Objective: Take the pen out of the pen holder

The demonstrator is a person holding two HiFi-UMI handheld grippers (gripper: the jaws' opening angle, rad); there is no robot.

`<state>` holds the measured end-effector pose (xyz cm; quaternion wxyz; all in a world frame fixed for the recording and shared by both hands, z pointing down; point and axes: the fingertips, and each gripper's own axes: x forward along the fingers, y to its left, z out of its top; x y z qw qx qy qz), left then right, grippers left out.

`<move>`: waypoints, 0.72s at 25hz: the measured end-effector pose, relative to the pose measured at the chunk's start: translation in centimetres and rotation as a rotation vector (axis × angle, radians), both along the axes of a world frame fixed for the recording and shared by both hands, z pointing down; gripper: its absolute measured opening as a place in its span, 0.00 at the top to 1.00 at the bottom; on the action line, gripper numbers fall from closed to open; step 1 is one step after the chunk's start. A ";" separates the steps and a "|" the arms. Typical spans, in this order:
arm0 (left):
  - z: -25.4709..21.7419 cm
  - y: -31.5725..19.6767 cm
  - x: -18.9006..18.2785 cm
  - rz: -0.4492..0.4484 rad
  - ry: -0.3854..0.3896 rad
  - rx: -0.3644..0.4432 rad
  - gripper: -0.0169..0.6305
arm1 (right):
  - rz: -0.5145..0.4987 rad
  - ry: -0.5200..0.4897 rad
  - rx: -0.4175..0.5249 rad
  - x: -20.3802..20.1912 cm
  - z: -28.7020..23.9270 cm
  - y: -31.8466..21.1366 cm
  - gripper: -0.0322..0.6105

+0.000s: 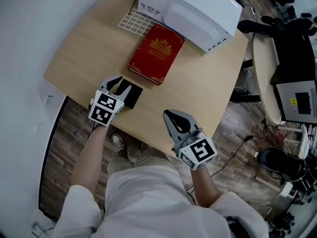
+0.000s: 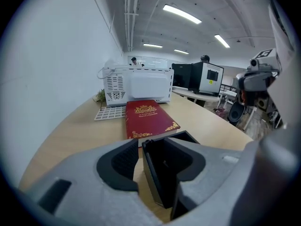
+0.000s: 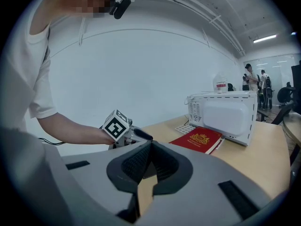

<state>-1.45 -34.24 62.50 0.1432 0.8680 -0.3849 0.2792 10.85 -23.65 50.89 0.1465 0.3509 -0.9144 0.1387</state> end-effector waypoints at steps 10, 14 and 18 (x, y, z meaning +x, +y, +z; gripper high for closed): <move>0.3 0.8 0.1 0.021 -0.113 0.067 0.75 | 0.003 -0.013 -0.003 0.1 0.1 -0.1 0.95; 0.1 0.8 0.3 0.028 -0.168 0.106 0.75 | 0.007 -0.016 -0.005 0.3 0.2 0.2 0.95; -0.3 1.0 0.2 0.018 -0.186 0.136 0.79 | 0.011 -0.021 -0.005 0.5 0.2 0.4 0.95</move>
